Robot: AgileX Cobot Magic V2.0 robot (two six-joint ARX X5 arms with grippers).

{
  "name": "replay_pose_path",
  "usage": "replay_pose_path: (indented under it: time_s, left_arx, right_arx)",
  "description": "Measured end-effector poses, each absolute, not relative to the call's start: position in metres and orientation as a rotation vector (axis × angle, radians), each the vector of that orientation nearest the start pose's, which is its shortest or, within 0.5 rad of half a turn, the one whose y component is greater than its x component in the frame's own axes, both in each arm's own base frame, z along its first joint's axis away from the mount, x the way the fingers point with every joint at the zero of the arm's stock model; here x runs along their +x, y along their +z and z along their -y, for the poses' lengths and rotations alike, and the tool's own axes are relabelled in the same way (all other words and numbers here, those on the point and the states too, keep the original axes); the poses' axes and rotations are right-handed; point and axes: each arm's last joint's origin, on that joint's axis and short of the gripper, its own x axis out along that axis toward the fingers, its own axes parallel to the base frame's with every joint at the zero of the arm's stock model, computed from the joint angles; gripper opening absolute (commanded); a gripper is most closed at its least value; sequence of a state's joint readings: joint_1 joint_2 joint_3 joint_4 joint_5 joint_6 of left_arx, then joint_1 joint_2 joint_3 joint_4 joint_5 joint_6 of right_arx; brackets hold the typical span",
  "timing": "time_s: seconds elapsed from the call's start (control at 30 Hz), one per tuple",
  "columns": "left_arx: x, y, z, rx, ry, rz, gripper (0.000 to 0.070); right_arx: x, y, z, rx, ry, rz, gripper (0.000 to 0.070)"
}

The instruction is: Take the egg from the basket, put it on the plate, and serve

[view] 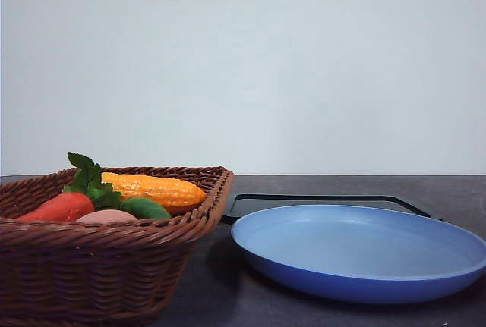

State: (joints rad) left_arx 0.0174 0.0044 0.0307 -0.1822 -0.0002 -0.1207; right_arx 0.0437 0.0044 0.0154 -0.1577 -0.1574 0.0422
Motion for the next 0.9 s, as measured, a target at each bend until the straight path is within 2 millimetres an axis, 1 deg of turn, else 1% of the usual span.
replay_pose_path:
  time_s: [0.13, 0.27, 0.4, 0.5, 0.63, 0.73, 0.83, 0.9]
  left_arx:
    - [0.095, 0.156, -0.002, -0.176, 0.031, -0.154, 0.0000]
    - [0.095, 0.156, -0.002, -0.328, 0.043, -0.152, 0.0000]
    - [0.095, 0.156, -0.001, -0.468, 0.046, -0.151, 0.0000]
    - [0.095, 0.157, 0.000, -0.534, -0.011, -0.162, 0.0000]
    - [0.095, 0.157, 0.004, -0.567, -0.120, -0.187, 0.0000]
    - [0.093, 0.159, 0.005, -0.577, -0.147, -0.219, 0.0000]
    - [0.092, 0.161, 0.005, -0.579, -0.138, -0.280, 0.0000]
    - [0.092, 0.168, 0.005, -0.574, -0.142, -0.307, 0.0000]
  right_arx:
    - [0.095, 0.153, -0.009, 0.080, 0.195, -0.153, 0.0000]
    - [0.095, 0.153, -0.009, 0.164, 0.190, -0.162, 0.0000]
    - [0.095, 0.153, -0.009, 0.302, 0.198, -0.177, 0.0000]
    - [0.095, 0.153, -0.010, 0.371, 0.208, -0.187, 0.0000]
    - [0.094, 0.155, -0.010, 0.409, 0.216, -0.209, 0.0000]
    - [0.092, 0.162, -0.010, 0.424, 0.208, -0.229, 0.0000]
    - [0.089, 0.178, -0.010, 0.430, 0.207, -0.234, 0.0000]
    - [0.088, 0.188, -0.010, 0.432, 0.202, -0.253, 0.0000]
